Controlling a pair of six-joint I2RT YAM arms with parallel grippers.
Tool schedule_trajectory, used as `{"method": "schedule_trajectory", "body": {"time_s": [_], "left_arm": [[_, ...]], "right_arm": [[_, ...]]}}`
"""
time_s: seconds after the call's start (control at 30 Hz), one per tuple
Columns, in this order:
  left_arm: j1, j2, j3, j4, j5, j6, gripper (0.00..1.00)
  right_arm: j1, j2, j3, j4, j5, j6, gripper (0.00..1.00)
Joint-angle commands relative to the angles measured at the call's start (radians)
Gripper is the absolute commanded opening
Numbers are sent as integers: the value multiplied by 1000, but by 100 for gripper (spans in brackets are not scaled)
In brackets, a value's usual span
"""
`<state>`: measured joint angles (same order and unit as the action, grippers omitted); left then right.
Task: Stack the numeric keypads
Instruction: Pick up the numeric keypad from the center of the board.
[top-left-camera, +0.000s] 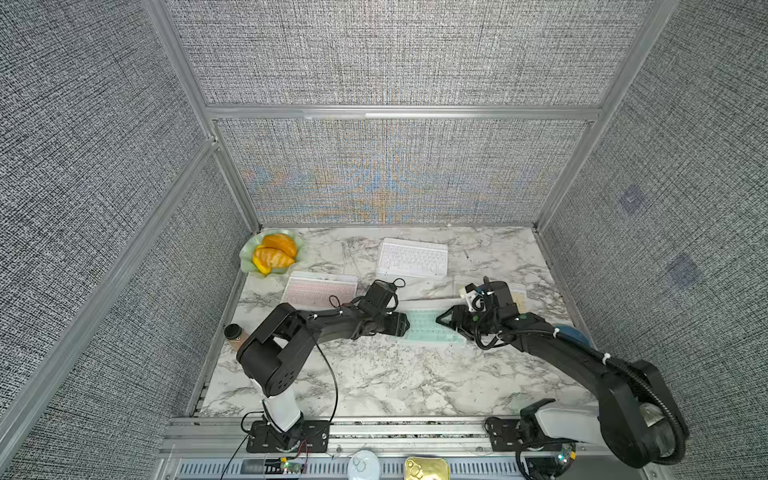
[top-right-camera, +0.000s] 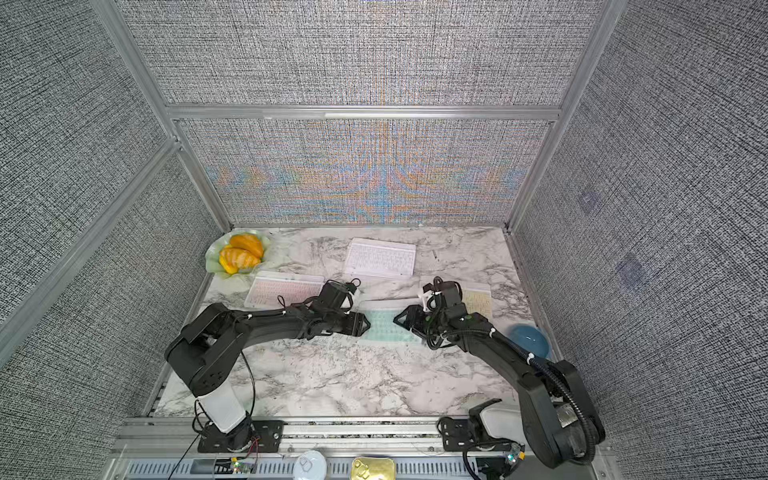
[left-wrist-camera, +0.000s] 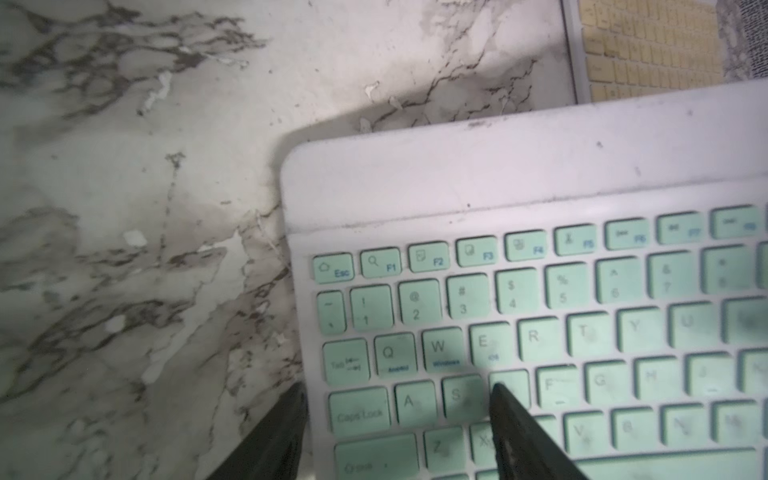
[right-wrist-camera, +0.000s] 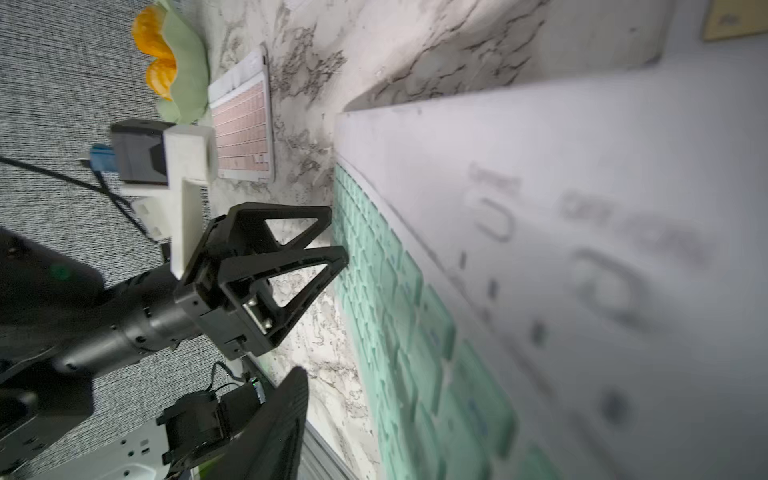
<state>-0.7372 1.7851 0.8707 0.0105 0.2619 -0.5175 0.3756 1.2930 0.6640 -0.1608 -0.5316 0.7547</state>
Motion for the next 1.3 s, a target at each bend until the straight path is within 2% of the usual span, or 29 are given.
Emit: {"method": "schedule_trajectory", "body": {"time_s": [0.0, 0.37, 0.57, 0.87, 0.97, 1.07, 1.27], "left_arm": [[-9, 42, -16, -228, 85, -56, 69], [5, 40, -19, -234, 53, -72, 69], [6, 32, -19, -228, 45, -75, 69], [5, 11, -13, -209, 41, -80, 69], [5, -4, -10, -197, 36, -84, 69], [8, -20, 13, -191, 32, -93, 69], [56, -101, 108, -226, 32, -108, 69]], "right_arm": [[2, 16, 26, -117, 61, -75, 55], [-30, -70, 11, -164, 94, -74, 55], [-53, -115, -13, -142, 66, -50, 52], [-82, -146, -77, -44, -1, 21, 35], [-86, -153, -91, -25, -10, 31, 22], [-90, -158, -93, -20, -14, 37, 1], [-93, -185, -74, 38, -48, 81, 0]]}}
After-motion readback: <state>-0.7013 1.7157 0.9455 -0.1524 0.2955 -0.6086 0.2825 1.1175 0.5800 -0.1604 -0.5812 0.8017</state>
